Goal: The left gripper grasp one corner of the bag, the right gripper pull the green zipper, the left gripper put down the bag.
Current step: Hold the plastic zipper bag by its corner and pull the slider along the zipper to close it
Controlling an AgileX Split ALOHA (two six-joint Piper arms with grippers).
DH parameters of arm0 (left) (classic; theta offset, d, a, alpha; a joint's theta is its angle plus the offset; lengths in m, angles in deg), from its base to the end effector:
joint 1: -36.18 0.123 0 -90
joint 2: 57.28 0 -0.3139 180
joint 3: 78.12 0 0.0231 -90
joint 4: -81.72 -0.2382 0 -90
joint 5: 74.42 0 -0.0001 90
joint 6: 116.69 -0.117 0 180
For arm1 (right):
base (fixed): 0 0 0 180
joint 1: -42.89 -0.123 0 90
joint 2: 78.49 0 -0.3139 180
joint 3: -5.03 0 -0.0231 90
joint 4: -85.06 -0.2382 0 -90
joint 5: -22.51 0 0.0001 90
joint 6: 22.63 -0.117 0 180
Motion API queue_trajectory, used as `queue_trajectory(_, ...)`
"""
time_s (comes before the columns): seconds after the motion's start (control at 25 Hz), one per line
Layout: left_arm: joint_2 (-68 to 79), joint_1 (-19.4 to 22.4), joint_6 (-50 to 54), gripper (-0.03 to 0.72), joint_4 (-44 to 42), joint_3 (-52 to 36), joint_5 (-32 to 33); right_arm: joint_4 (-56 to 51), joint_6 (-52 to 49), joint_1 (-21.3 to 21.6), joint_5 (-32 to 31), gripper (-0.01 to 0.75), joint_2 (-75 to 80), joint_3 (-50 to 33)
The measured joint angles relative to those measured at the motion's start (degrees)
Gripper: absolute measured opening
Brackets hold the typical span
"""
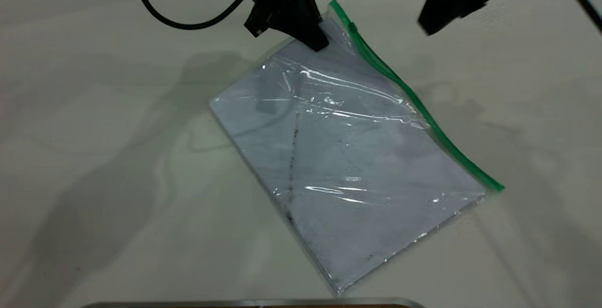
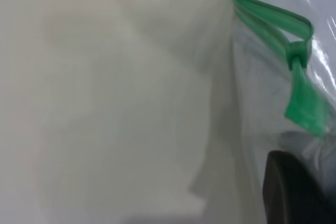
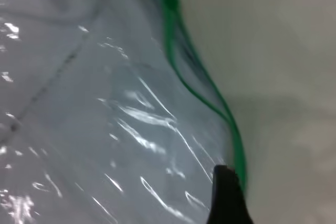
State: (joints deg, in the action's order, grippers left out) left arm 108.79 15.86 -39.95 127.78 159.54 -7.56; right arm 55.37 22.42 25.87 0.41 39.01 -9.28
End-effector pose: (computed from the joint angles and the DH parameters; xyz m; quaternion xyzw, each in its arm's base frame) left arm 0.4963 -0.2664 0.0599 0.7447 0.5569 -0.2489 0.2707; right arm 0.3695 0.1360 0.1590 -0.3060 0.9149 0.0903 0.2474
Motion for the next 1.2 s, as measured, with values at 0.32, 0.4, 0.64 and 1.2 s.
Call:
queue_trajectory(0.32, 0.00, -2.10, -8.93, 0.053, 4.10, 0.00, 0.00, -18.56, 18.51, -0.66, -0.53, 0.547, 1.95, 1.45)
queue_trajectory(0.4, 0.05, -2.41, -9.34, 0.053, 5.17, 0.00, 0.00, -22.78, 22.98, -0.66, -0.84, 0.547, 2.00, 1.45)
queue_trajectory(0.64, 0.13, -2.93, -9.80, 0.053, 9.50, 0.00, 0.00, -30.32, 30.49, -0.66, -2.01, 0.530, 2.08, 1.51)
queue_trajectory(1.2, 0.13, -2.93, -10.02, 0.053, 10.27, 0.00, 0.00, -31.20, 30.71, -0.66, -1.88, 0.489, 4.90, 1.56)
